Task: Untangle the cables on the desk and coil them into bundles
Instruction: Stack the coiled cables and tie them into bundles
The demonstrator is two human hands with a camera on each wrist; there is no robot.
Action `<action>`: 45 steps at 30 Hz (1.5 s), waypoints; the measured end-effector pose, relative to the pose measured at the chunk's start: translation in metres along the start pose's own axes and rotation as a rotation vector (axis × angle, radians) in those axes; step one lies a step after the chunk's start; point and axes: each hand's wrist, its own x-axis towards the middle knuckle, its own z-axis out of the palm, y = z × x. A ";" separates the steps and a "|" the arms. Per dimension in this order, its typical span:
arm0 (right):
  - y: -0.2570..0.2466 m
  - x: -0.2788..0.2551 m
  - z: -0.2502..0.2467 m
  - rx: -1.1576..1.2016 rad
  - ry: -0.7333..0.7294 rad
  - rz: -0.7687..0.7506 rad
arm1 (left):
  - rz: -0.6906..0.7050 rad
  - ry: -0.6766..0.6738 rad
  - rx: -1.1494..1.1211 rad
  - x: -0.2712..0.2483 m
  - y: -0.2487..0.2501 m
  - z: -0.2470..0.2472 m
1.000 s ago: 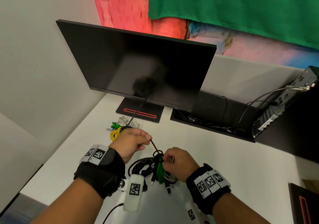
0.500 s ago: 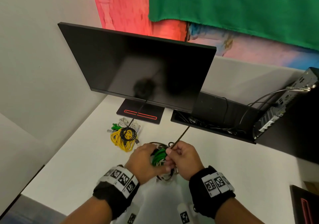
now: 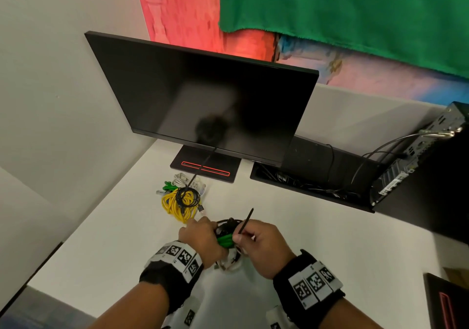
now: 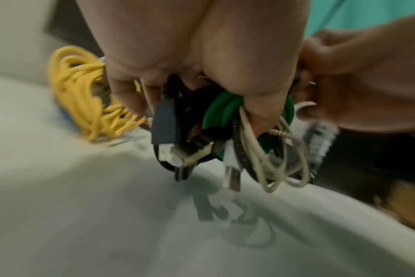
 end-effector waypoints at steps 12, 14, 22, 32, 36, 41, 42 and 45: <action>-0.004 0.029 -0.007 0.027 0.156 0.144 | 0.098 -0.078 -0.082 0.007 -0.001 0.003; -0.007 0.019 -0.001 0.044 0.133 0.095 | 0.050 -0.128 -0.188 0.011 -0.004 -0.001; -0.016 0.032 -0.011 0.098 0.190 0.141 | 0.167 -0.080 -0.245 0.016 -0.005 0.010; 0.000 0.025 -0.014 0.118 0.100 0.210 | 0.148 -0.166 -0.390 0.023 -0.005 0.012; 0.007 0.021 -0.004 -0.120 -0.005 0.203 | 0.189 -0.161 -0.378 0.020 -0.004 0.016; 0.003 0.020 0.003 -0.321 0.039 0.058 | 0.175 -0.207 -0.398 0.021 -0.006 0.012; 0.004 0.019 0.004 -0.330 0.040 0.047 | 0.175 -0.204 -0.400 0.021 -0.007 0.012; 0.011 0.021 0.003 -0.241 0.037 0.130 | 0.175 -0.173 -0.416 0.021 -0.007 0.018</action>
